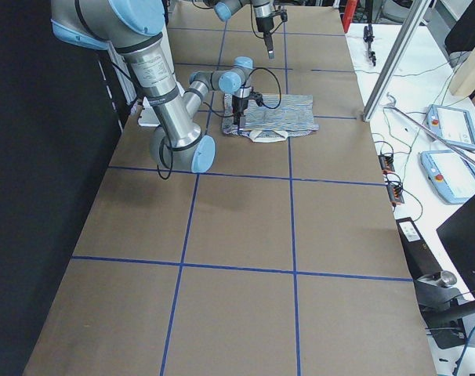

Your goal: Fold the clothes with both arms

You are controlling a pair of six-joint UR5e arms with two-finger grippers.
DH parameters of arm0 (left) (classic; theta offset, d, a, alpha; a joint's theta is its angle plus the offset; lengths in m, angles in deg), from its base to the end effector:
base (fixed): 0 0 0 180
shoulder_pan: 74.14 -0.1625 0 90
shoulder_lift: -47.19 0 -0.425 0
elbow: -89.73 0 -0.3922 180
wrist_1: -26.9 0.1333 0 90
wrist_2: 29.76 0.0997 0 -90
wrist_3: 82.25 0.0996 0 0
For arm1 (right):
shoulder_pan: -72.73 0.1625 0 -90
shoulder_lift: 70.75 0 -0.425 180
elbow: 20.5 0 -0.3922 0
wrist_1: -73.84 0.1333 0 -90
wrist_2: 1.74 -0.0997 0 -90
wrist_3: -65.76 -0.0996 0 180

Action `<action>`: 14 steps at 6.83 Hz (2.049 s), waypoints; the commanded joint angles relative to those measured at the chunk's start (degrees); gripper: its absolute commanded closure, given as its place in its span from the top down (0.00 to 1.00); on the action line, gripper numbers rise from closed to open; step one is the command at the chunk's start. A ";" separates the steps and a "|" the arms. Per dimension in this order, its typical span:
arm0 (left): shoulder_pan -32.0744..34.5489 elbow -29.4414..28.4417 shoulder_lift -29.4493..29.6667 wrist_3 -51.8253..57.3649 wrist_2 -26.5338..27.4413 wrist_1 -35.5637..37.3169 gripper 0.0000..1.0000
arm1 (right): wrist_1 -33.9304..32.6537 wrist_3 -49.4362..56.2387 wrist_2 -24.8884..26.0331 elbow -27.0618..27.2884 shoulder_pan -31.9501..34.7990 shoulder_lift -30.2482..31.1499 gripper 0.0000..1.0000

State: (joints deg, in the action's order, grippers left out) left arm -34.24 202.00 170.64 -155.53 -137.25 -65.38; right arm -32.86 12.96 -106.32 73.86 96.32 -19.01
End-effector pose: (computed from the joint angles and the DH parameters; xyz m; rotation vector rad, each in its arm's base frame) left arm 0.3852 -0.4568 0.1588 0.2311 1.0172 -0.2128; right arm -0.5831 -0.3727 0.2738 0.0120 -0.5164 -0.2898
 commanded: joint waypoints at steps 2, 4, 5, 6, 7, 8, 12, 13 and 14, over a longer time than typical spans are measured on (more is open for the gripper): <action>0.00 -0.03 0.38 -0.12 0.00 -0.01 1.00 | -0.27 0.51 -0.09 0.29 0.23 0.98 1.00; 0.00 0.05 0.56 -0.29 0.00 -0.01 1.00 | -1.24 0.51 -0.09 1.17 0.84 1.95 1.00; 0.00 0.05 0.65 -0.29 0.00 -0.01 1.00 | -1.24 0.51 -0.18 2.57 1.46 3.35 1.00; -0.17 0.05 0.73 -0.29 0.00 -0.10 1.00 | -1.24 0.59 -0.10 3.02 2.07 4.67 1.00; -0.26 -0.03 0.73 -0.29 0.00 -0.10 1.00 | -1.24 0.77 -0.01 4.06 2.95 6.51 1.00; -0.26 0.05 0.73 -0.29 0.00 -0.10 1.00 | -1.15 2.42 0.08 5.90 3.92 9.14 1.00; -0.26 -0.03 1.00 -0.12 0.00 -0.10 1.00 | -1.06 5.61 -0.09 2.35 6.56 -0.20 1.00; -0.26 -0.03 1.00 -0.12 0.00 -0.10 1.00 | -0.89 5.25 -0.09 -2.12 5.95 -3.72 1.00; -0.18 -0.03 0.91 -0.03 0.00 -0.10 1.00 | -0.89 5.16 -0.09 -2.69 4.82 -4.02 1.00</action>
State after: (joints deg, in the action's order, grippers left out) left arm -34.49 201.97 171.62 -155.62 -137.25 -65.48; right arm -33.81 18.28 -106.41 73.37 102.17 -21.18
